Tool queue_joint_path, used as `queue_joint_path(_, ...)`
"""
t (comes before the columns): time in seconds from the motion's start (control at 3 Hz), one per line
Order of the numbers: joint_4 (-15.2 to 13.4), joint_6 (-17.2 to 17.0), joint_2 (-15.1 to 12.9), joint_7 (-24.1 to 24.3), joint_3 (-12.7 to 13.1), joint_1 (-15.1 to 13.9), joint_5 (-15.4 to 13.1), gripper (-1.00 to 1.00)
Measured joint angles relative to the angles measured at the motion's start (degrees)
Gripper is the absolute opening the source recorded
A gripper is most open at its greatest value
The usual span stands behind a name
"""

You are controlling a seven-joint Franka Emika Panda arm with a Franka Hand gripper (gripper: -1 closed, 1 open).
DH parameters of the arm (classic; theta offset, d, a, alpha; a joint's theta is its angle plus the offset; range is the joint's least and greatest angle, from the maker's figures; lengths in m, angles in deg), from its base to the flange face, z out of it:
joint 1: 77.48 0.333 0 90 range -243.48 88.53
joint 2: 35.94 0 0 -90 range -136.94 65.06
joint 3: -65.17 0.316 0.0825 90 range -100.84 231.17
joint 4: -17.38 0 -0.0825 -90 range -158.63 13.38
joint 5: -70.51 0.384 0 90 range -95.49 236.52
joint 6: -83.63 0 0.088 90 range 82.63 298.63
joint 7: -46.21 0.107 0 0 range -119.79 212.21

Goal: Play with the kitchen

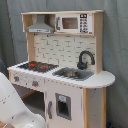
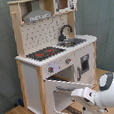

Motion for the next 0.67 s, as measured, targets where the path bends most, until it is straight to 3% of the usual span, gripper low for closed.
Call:
queue_joint_path(0.33, -2.0, -3.5, 0.4, 2.7, -0.4, 0.0, -3.5, 1.00)
queue_joint_path(0.67, -4.3, -4.8, 2.3, 6.8, -0.2, 0.2, -6.0, 1.00)
